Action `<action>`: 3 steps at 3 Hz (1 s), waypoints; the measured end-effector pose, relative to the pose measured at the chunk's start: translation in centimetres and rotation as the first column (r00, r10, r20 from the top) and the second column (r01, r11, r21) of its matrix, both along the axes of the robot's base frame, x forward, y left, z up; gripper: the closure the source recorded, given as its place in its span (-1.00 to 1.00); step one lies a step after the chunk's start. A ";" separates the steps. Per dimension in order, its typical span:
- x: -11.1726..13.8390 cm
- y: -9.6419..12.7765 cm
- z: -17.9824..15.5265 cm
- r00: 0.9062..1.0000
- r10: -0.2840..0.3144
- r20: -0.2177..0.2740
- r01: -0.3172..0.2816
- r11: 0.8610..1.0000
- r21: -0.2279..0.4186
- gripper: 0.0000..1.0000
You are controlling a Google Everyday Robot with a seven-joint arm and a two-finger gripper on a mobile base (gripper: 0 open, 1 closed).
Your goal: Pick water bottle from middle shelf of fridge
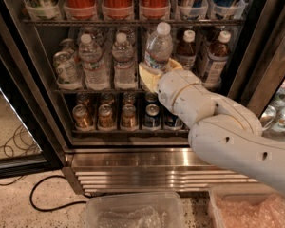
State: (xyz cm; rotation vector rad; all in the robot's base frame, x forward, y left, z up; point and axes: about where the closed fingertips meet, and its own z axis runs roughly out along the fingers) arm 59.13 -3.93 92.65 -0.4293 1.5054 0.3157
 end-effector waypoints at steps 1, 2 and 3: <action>-0.2 0.2 -0.5 0.999 0.039 -0.016 -0.039 0.999 0.004 1.00; -1.1 0.4 0.7 0.997 0.074 0.023 -0.074 0.997 0.006 1.00; -1.6 0.4 1.4 0.994 0.094 0.046 -0.094 0.996 0.007 1.00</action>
Offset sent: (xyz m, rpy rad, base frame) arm -0.0222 -0.0036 0.0228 0.0110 -0.0712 0.1134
